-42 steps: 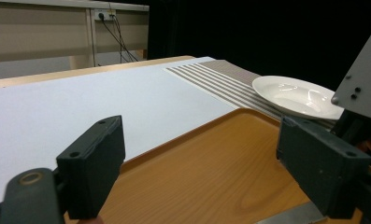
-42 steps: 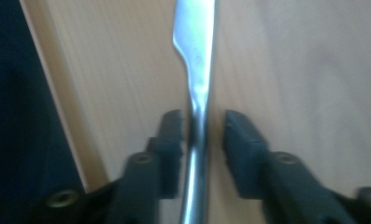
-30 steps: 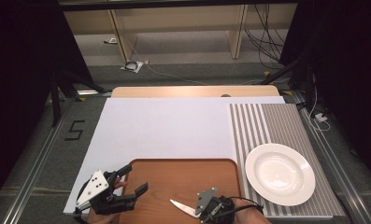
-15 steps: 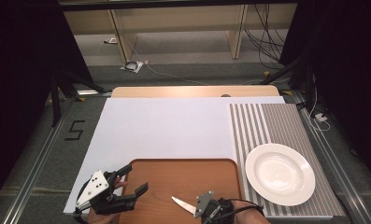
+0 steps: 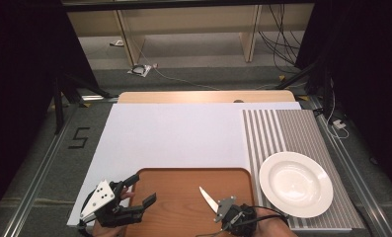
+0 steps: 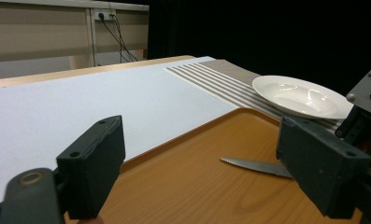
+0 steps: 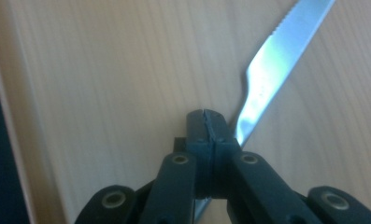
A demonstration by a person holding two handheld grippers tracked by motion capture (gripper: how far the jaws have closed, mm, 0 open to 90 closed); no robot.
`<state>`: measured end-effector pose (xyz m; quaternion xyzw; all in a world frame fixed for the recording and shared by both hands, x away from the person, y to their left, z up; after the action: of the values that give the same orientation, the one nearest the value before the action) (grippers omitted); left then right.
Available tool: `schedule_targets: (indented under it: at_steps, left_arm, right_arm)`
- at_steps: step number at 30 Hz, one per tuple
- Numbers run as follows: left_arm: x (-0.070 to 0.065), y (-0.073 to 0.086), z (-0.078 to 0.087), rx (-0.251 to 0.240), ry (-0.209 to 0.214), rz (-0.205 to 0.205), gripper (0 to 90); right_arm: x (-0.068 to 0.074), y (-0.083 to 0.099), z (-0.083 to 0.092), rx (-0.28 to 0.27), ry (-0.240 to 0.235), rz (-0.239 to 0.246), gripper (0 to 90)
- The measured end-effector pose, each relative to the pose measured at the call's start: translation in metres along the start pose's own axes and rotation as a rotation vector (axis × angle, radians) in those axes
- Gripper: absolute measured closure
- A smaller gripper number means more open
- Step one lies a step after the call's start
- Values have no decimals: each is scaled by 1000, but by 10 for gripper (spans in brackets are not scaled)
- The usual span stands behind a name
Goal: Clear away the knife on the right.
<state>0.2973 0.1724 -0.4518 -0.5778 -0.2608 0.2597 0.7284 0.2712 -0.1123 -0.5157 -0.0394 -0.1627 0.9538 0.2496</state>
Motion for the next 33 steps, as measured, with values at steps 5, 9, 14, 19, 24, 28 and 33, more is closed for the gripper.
schedule_targets:
  at_steps: [5,9,14,19,24,28,33]
  left_arm:
    - [0,0,0,-1,0,2,156]
    - [0,0,0,-2,0,3,156]
    - [0,0,0,-1,0,3,156]
    - [0,0,0,-2,0,4,156]
    - [0,0,0,-2,-1,3,156]
    - [0,0,0,-3,-1,3,156]
    - [0,0,0,-1,0,1,156]
  right_arm:
    - [-6,6,2,-3,14,-29,900]
    - [-11,9,4,0,21,-39,900]
    - [-14,12,5,1,30,-61,900]
    - [-19,16,6,1,43,-67,900]
    - [-23,22,9,0,45,-90,900]
    - [-24,24,10,-1,47,-99,900]
    - [-27,30,12,0,50,-117,900]
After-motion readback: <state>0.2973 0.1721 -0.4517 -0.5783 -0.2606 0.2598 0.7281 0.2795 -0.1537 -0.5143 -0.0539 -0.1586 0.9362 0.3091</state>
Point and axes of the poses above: each handheld gripper's, and its own axes: z roughly backward along the jaws, y roughly out of its underside, x roughly to its left, the point moved 6 cm from there along -z, roughly forward along the jaws, and after that the axes turned 13 degrees about -z, right-handed, at the moved point
